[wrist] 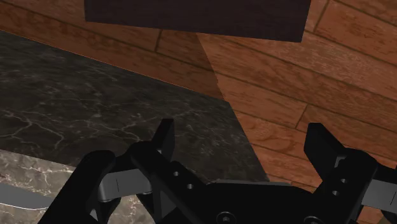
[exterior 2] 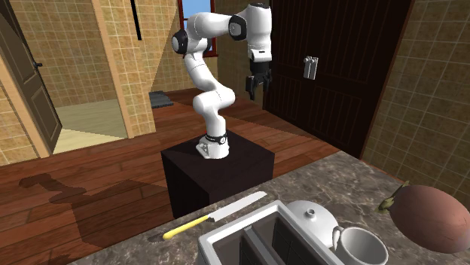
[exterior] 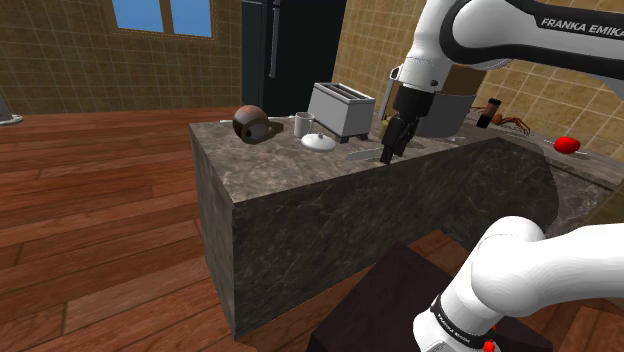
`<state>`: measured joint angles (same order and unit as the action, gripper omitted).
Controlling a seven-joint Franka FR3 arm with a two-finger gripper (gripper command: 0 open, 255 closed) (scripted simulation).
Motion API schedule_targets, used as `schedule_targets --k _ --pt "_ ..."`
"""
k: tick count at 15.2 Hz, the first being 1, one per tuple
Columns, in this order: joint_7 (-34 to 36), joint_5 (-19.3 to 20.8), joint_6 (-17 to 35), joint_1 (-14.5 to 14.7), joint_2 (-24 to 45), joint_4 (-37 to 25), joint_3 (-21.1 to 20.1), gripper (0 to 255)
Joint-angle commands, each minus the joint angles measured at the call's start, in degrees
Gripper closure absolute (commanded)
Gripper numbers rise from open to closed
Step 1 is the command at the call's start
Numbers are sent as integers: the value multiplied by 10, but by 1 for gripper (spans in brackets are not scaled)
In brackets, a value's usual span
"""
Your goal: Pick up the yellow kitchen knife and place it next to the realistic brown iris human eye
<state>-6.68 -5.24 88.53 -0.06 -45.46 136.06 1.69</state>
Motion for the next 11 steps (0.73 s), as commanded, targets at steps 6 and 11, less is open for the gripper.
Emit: schedule_targets --k 6,11 --pt "-138 63 23 1 -5 30 75 0" --pt "-275 123 59 4 22 35 152 0"
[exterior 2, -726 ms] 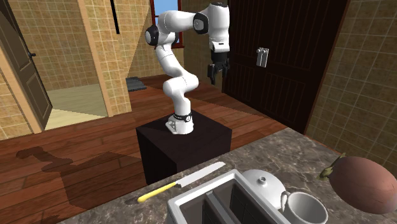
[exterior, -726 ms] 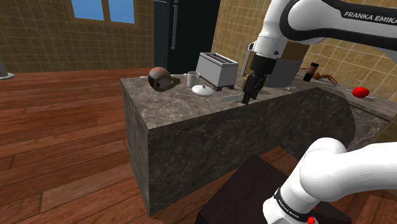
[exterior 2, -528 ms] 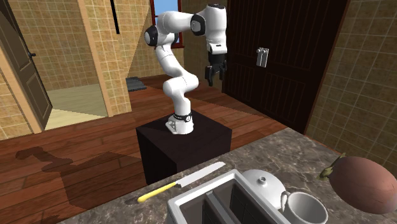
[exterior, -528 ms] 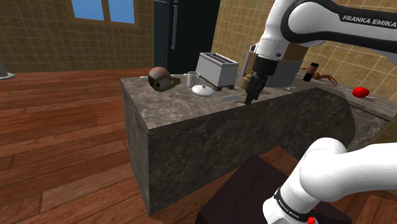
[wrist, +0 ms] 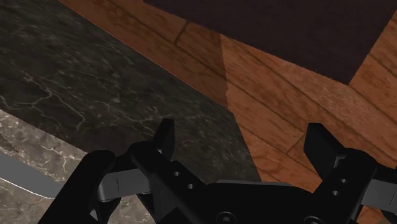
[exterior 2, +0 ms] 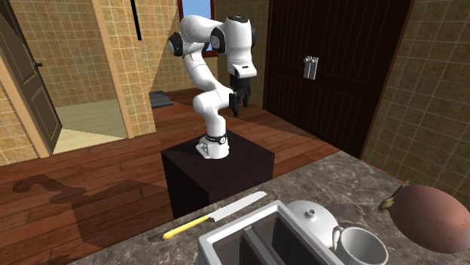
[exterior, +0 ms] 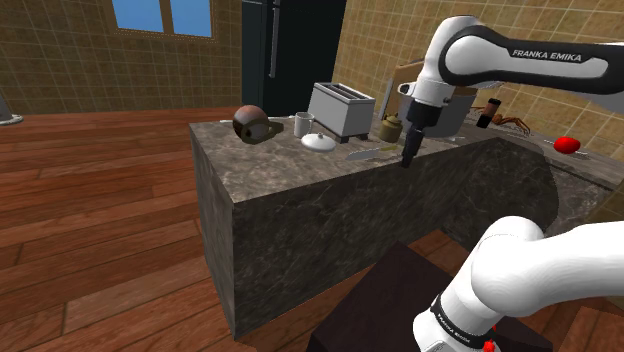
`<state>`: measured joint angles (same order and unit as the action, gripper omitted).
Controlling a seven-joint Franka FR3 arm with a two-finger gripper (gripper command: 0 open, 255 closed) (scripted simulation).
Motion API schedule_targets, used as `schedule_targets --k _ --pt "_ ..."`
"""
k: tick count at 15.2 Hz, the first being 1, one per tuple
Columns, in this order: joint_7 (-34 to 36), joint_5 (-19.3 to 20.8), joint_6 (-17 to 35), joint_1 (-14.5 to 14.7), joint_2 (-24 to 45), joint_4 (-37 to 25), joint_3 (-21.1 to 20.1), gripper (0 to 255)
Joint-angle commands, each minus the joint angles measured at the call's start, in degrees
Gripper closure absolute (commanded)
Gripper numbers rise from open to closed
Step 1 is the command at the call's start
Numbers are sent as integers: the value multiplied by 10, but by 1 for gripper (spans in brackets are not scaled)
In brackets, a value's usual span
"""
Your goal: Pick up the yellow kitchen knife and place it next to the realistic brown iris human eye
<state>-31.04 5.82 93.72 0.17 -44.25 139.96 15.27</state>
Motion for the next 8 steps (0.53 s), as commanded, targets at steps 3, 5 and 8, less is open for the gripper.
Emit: schedule_targets --k 3,5,8 --pt "-113 42 34 8 40 -13 65 0" --pt "-167 58 54 15 65 -24 97 0" --pt "-250 74 85 30 111 -47 146 0"
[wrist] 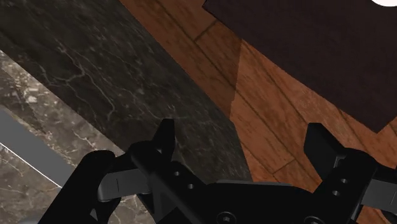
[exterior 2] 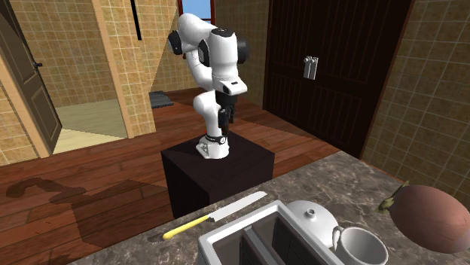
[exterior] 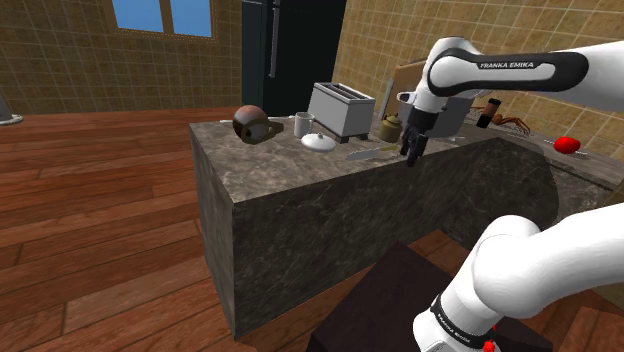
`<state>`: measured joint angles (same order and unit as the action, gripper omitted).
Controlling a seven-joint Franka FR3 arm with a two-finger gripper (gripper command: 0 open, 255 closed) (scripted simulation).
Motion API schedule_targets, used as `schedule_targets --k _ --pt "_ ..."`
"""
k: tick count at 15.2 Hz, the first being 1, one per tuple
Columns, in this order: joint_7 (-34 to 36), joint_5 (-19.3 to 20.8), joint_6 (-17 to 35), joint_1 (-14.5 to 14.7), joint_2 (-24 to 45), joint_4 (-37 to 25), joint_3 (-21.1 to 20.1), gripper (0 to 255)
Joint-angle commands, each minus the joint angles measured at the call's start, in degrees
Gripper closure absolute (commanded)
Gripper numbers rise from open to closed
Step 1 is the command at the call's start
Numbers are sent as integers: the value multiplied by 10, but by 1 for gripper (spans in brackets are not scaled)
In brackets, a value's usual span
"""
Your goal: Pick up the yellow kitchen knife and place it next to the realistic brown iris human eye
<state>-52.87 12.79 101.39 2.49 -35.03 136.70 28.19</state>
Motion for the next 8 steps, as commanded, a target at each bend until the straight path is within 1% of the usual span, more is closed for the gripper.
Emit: schedule_targets --k 1,5,8 --pt "-59 7 19 13 36 -24 33 0" --pt "-175 0 60 43 116 -71 101 0" --pt "-270 -27 89 70 188 -115 152 0"
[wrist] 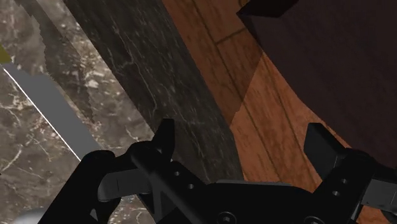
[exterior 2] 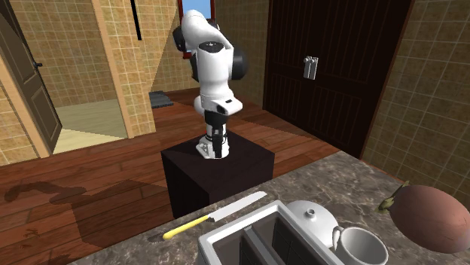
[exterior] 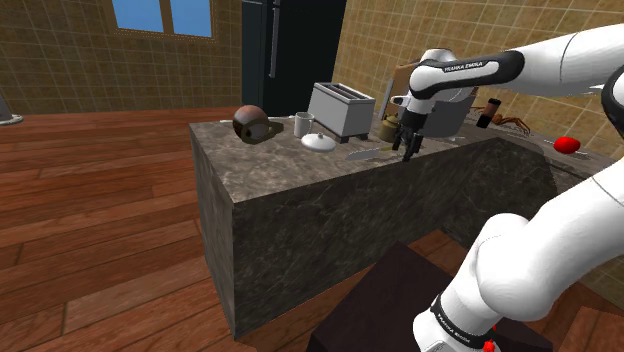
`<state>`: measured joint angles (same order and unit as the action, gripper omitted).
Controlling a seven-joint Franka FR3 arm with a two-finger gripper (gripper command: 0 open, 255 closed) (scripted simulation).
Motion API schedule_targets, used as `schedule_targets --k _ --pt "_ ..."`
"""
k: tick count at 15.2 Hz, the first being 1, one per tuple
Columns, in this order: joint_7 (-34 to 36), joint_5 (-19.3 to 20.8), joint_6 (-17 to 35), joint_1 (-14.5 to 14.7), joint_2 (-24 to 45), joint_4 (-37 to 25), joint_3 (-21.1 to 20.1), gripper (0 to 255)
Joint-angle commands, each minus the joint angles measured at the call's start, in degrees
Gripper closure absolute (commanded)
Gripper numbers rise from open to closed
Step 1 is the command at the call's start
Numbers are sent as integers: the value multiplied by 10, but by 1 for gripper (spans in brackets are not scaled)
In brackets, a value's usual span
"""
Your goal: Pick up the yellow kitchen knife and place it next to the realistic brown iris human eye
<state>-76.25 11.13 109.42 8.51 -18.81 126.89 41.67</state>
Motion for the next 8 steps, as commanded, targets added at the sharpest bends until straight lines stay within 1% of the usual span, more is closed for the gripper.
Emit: schedule_targets --k 1,3,5,6,8 --pt "-70 -25 17 19 52 -34 34 0" --pt "-143 -64 31 33 112 -69 66 0" --pt "-221 -116 40 39 178 -108 90 0" --pt "-261 -145 42 36 213 -129 97 0" --pt "-335 -203 40 17 282 -175 97 0"
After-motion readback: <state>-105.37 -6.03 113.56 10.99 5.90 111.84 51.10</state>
